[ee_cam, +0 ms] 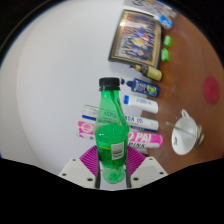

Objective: Pour water

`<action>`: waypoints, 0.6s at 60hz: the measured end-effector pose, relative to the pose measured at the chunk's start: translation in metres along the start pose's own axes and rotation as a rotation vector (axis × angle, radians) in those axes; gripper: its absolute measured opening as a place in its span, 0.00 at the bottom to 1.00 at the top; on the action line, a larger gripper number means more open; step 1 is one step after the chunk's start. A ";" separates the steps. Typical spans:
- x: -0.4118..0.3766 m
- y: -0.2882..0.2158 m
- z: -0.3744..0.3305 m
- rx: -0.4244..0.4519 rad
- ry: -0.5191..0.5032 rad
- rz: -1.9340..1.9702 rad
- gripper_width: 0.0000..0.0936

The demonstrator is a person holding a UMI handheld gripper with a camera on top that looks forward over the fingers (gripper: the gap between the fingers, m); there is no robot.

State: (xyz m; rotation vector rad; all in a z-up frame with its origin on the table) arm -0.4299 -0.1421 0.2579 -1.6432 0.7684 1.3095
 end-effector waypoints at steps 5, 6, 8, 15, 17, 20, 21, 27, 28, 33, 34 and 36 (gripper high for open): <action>-0.019 -0.039 -0.015 0.033 0.015 -0.238 0.37; -0.022 -0.048 -0.017 0.043 0.020 -0.285 0.36; -0.026 -0.064 -0.023 0.058 0.033 -0.380 0.37; -0.025 -0.112 -0.043 0.084 0.079 -0.686 0.36; -0.021 -0.123 -0.048 0.086 0.089 -0.761 0.37; -0.008 -0.138 -0.057 0.090 0.118 -0.867 0.36; 0.001 -0.142 -0.060 0.092 0.123 -0.903 0.36; 0.045 -0.168 -0.069 0.071 0.209 -1.099 0.36; 0.053 -0.171 -0.069 0.066 0.225 -1.125 0.36; 0.090 -0.182 -0.068 0.023 0.294 -1.209 0.36; 0.103 -0.183 -0.071 0.022 0.291 -1.227 0.36; 0.116 -0.183 -0.070 0.004 0.310 -1.241 0.36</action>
Point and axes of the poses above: the point between the fingertips, and its own axes, seen from behind it with the camera up: x to the right, y down, z forward, the way the camera looks, the point moved 4 cm from there along -z, backward, against the way the camera looks, and after that the axes turned 3 degrees about -z, right-handed, at the moved point
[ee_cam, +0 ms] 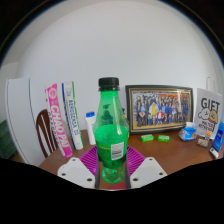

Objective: Pour water

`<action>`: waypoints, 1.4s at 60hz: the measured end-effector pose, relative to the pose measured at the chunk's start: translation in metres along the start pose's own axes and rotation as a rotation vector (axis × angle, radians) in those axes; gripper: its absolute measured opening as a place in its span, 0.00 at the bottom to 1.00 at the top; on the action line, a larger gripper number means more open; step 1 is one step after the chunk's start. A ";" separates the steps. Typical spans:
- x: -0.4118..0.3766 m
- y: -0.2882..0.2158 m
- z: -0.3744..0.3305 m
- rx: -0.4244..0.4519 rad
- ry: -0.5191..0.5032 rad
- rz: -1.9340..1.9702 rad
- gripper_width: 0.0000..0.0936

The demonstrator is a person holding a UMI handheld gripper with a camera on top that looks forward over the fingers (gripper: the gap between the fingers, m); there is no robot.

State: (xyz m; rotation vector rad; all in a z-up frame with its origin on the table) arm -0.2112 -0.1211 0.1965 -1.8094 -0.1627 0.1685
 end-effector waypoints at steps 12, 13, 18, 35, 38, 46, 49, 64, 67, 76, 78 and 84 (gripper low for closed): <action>0.018 0.070 0.014 -0.068 0.010 -0.032 0.36; 0.018 0.073 0.014 -0.070 0.012 -0.031 0.36; 0.020 0.090 0.015 -0.085 0.012 -0.027 0.36; 0.017 0.103 0.012 -0.117 0.021 -0.032 0.68; 0.017 0.105 0.008 -0.159 0.023 -0.022 0.88; 0.020 0.092 -0.014 -0.201 0.075 0.016 0.91; 0.019 0.083 -0.028 -0.219 0.104 0.029 0.91; -0.004 0.044 -0.118 -0.343 0.184 0.071 0.91; -0.013 0.039 -0.136 -0.356 0.194 0.063 0.91; -0.038 0.033 -0.184 -0.397 0.223 0.041 0.91; -0.044 0.032 -0.193 -0.400 0.224 0.041 0.91; -0.057 0.029 -0.211 -0.405 0.232 0.030 0.91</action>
Point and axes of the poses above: the point between the fingertips, and its own axes, seen from behind it with the camera up: x to the right, y down, z forward, the way the camera looks, the point moved 4 cm from there along -z, backward, against the way the camera looks, and after that the axes turned 3 degrees about -z, right-handed, at the moved point
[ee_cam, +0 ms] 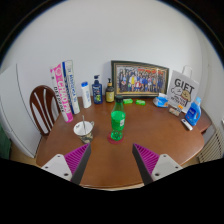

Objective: Pour water

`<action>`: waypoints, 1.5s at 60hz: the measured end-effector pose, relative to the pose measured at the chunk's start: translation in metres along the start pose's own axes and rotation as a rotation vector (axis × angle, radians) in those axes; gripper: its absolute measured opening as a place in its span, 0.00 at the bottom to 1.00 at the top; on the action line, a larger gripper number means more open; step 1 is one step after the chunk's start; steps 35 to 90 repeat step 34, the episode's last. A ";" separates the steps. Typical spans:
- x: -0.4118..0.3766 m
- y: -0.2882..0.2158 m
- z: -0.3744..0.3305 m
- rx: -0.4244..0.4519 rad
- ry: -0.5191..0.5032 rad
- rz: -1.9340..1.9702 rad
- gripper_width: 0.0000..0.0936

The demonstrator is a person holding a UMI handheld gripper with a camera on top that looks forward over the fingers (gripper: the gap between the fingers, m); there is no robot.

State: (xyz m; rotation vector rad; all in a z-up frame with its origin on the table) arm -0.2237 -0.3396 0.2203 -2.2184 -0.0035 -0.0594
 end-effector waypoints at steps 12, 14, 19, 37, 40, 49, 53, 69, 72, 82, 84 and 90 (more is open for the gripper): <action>-0.011 0.003 -0.018 0.017 0.010 -0.046 0.91; -0.011 0.003 -0.020 0.021 0.014 -0.047 0.91; -0.011 0.005 -0.024 0.031 0.029 -0.073 0.91; -0.016 0.002 -0.023 0.036 0.025 -0.092 0.91; -0.016 0.002 -0.023 0.036 0.025 -0.092 0.91; -0.016 0.002 -0.023 0.036 0.025 -0.092 0.91; -0.016 0.002 -0.023 0.036 0.025 -0.092 0.91; -0.016 0.002 -0.023 0.036 0.025 -0.092 0.91; -0.016 0.002 -0.023 0.036 0.025 -0.092 0.91; -0.016 0.002 -0.023 0.036 0.025 -0.092 0.91; -0.016 0.002 -0.023 0.036 0.025 -0.092 0.91; -0.016 0.002 -0.023 0.036 0.025 -0.092 0.91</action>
Point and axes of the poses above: the point between the fingertips, and its own axes, seen from behind it with the camera up: x to the right, y down, z forward, the way the camera looks, the point moved 4 cm from there along -z, backward, against the way the camera looks, and after that the axes turned 3 degrees about -z, right-handed, at the moved point
